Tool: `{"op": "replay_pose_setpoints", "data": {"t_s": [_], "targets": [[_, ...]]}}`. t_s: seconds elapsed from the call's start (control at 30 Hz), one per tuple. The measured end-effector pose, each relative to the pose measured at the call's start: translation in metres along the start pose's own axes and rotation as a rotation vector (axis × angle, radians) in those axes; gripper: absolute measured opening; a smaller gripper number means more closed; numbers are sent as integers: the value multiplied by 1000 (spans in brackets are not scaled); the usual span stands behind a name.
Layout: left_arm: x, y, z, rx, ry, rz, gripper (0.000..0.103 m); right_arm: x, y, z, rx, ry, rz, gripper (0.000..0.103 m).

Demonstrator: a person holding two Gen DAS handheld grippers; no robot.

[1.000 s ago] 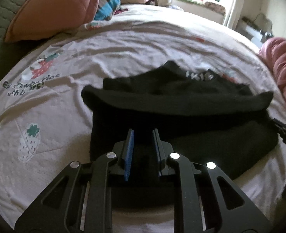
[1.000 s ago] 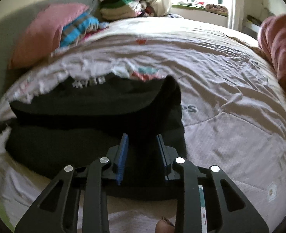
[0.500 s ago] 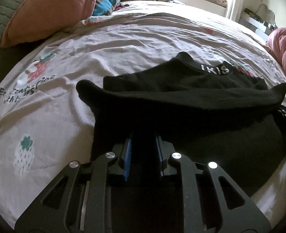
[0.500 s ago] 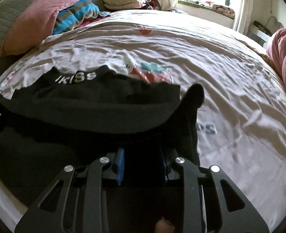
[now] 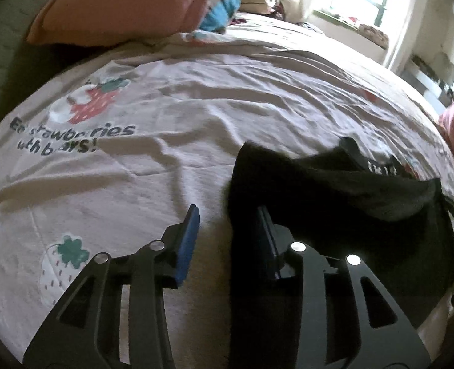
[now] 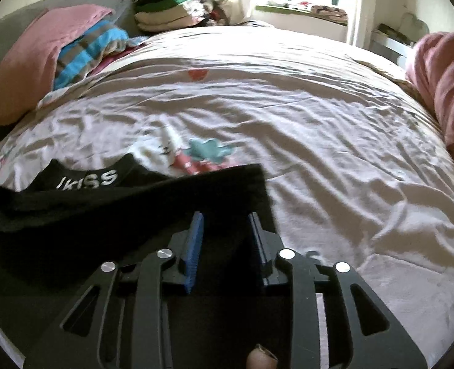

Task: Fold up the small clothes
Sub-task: 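Grasp the folded shirt edge with both grippers and straighten it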

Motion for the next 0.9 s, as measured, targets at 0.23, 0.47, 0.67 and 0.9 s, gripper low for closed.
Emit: {"op": "replay_pose_setpoints", "data": {"t_s": [0.23, 0.47, 0.67, 0.9], "targets": [[9, 5, -14, 26, 50, 36, 40, 2, 12, -17, 16, 6, 27, 42], [26, 9, -13, 20, 65, 71, 37, 9, 11, -8, 24, -56, 27, 21], [16, 3, -15, 53, 31, 0, 4, -3, 6, -12, 27, -44, -23, 7], [-15, -26, -20, 55, 35, -109, 4, -25, -16, -22, 59, -48, -114, 7]]}}
Point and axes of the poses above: each gripper's, at about its wrist camera, not at the fingertips, and x roughly the way its jaws point, z to its left, y to its underside, the point moved 10 cm from there along x, roughly the way its jaws point, and after that the axes turned 13 degrees about -x, right-handed, at the moved point
